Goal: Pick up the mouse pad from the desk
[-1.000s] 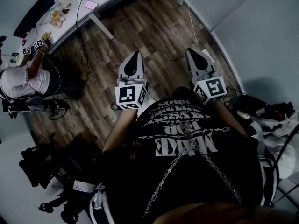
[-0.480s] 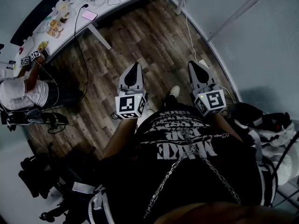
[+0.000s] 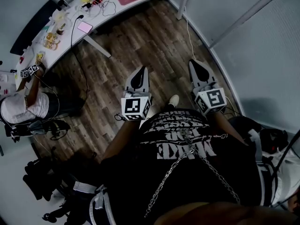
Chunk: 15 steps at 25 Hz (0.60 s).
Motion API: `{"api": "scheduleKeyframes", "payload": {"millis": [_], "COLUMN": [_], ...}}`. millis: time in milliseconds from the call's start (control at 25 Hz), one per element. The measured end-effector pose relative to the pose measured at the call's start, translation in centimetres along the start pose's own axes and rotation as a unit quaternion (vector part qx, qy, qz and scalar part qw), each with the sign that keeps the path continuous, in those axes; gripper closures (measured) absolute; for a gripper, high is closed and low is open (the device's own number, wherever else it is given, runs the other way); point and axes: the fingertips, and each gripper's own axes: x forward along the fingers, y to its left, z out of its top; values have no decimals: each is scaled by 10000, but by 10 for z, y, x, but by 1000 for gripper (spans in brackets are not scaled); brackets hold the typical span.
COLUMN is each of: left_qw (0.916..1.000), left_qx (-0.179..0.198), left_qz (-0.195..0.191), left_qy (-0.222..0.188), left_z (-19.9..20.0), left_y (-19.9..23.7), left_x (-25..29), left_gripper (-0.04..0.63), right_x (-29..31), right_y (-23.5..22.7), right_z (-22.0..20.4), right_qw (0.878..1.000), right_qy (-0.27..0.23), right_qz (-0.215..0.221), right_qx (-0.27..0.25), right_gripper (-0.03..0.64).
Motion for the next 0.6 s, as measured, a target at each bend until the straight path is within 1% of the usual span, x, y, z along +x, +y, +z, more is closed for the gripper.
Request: {"api": "scheduleKeyframes", "payload": {"millis": [80,160,240,360,480,600], "left_qw": [9999,9993,9985,9983,9981,9986], "left_qx": [-108,-338,-437,-322,-155,-43], "left_qz": [17,37,80,239,352,307], "left_qy": [-52,-171,-309,-431,-482,-433], "left_z": [2,9,19,36,42,39], "left_y": [6,14,18,5,-16,-27], "left_x": [0,2,11,47,85,98], "left_gripper": [591,591,591,591,591,591], "right_x": [-1,-2,1,11,19,25], "right_y": [6,10,3,-39,-85,-105], "right_z": [6,10,14,21,22,20], "right_qw": [9999,9998,9997,9995,9992,9991], "right_qy": [-100,-185,-235,-280,-308,-316], "right_qz": [10,16,21,124,242,245], "right_qx": [5,-56,-69,1,19,171], "right_gripper": [617,617,617,617,617,617]}}
